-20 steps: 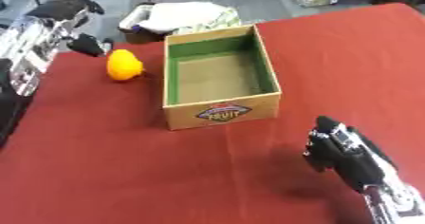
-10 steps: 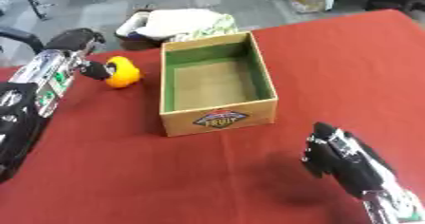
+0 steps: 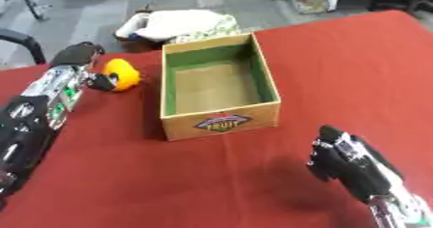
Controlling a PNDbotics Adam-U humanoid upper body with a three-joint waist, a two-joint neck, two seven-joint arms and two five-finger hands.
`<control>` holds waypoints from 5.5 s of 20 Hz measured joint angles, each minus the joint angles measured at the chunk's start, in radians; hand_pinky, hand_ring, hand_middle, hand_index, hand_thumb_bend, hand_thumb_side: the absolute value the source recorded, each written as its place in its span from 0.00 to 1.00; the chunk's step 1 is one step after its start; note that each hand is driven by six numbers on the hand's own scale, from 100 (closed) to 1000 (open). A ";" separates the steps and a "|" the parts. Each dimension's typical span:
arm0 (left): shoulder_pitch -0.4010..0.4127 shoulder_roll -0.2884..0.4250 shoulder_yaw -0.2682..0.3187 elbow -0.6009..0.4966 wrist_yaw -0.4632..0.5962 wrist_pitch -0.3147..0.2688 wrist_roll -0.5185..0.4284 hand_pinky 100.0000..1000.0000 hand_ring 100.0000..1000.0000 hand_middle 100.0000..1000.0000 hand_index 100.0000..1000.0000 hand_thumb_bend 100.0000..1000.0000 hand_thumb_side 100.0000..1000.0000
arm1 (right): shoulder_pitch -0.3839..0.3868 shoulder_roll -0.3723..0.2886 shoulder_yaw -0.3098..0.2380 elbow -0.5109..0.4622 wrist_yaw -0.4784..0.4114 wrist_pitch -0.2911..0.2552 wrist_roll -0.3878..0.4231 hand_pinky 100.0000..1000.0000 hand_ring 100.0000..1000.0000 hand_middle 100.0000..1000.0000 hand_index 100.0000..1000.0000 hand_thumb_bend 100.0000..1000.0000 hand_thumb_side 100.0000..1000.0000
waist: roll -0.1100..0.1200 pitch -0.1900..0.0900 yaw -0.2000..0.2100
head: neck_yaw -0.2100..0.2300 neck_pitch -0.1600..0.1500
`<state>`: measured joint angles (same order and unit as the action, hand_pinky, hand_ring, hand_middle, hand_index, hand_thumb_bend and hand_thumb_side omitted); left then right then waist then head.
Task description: Pick up objects on the table and place them in the box.
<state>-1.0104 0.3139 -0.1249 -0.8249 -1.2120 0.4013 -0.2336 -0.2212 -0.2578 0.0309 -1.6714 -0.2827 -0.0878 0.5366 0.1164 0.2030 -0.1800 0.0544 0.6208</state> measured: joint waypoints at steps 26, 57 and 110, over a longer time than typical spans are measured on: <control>0.037 -0.033 0.002 0.042 -0.122 0.080 0.280 0.26 0.08 0.00 0.11 0.00 0.18 | -0.016 0.006 0.000 0.000 0.000 -0.002 -0.006 0.00 0.00 0.00 0.00 0.00 0.79 | -0.001 0.017 -0.011 | 0.001 -0.026; 0.039 -0.031 -0.307 -0.491 0.166 -0.070 0.059 0.33 0.13 0.04 0.18 0.00 0.16 | -0.010 0.006 0.000 0.000 0.008 -0.003 -0.013 0.00 0.00 0.00 0.00 0.00 0.80 | 0.004 0.013 -0.004 | -0.002 -0.028; 0.544 0.074 -0.071 -1.145 1.108 -0.110 0.424 0.59 0.67 0.70 0.81 0.00 0.85 | -0.006 0.006 -0.007 0.000 0.008 -0.007 -0.036 0.00 0.00 0.00 0.00 0.00 0.79 | -0.007 0.012 0.044 | -0.022 -0.025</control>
<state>-0.4667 0.3883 -0.1960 -1.9696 -0.1038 0.2910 0.1902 -0.2271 -0.2514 0.0237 -1.6715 -0.2747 -0.0952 0.5010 0.1094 0.2151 -0.1365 0.0323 0.5962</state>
